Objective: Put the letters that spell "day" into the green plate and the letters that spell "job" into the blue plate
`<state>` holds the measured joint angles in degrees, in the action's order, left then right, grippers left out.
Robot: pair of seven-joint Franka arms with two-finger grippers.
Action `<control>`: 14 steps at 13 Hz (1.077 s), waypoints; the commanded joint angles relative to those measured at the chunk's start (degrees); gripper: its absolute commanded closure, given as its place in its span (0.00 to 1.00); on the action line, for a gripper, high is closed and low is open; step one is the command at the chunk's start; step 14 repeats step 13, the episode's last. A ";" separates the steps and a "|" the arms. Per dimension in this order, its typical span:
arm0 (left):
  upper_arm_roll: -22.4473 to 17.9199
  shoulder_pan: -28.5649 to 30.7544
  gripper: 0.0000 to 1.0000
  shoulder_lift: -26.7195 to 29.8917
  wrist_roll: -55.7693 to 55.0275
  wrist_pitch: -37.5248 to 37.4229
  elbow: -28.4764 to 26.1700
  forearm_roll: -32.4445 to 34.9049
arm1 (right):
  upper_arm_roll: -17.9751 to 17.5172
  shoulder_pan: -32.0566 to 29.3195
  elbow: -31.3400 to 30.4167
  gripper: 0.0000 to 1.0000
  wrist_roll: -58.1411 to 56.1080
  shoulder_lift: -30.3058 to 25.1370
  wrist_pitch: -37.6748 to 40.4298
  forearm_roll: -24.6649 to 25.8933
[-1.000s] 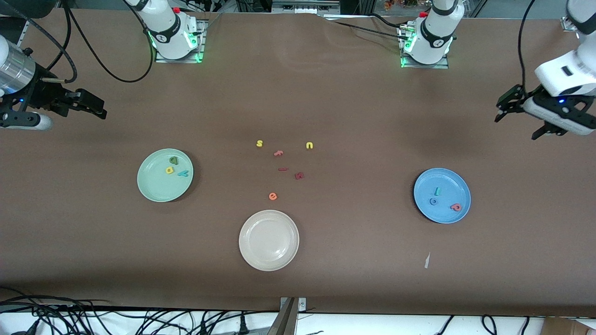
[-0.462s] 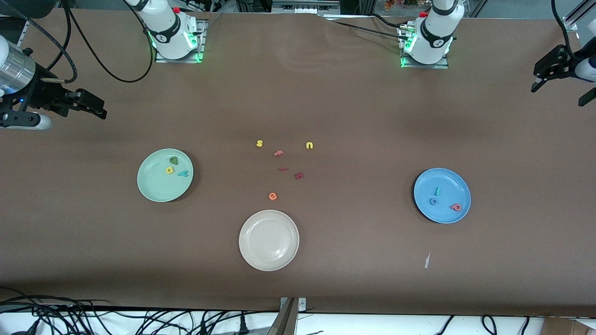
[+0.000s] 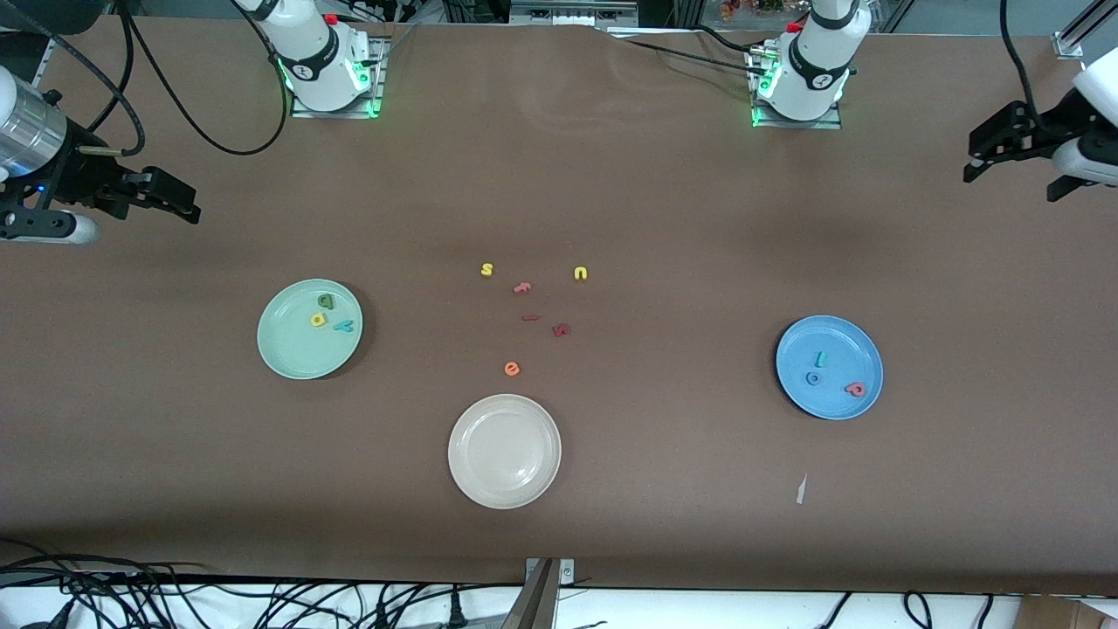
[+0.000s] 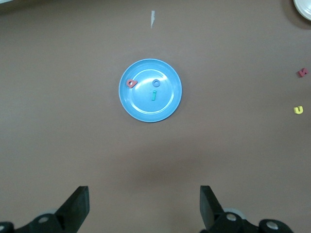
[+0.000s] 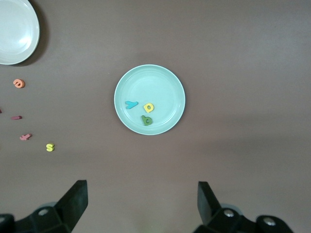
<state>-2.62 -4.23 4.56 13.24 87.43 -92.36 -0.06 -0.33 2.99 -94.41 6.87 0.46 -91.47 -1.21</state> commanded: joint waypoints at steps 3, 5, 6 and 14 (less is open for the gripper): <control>3.94 2.83 0.00 -5.16 -6.82 -0.60 4.99 -1.17 | -0.11 -0.27 0.89 0.00 -0.54 0.33 0.33 -0.11; 3.77 2.91 0.00 -5.97 -6.56 0.02 5.44 -1.51 | -0.11 -0.27 0.89 0.00 -0.54 0.33 0.33 -0.19; 3.68 2.91 0.00 -6.14 -7.17 0.11 5.44 -1.69 | -0.11 -0.27 0.89 0.00 -0.54 0.33 0.33 -0.11; 3.85 3.97 0.00 -6.67 -8.93 3.37 3.77 -1.52 | -0.11 -0.27 0.89 0.00 -0.54 0.33 0.33 -0.20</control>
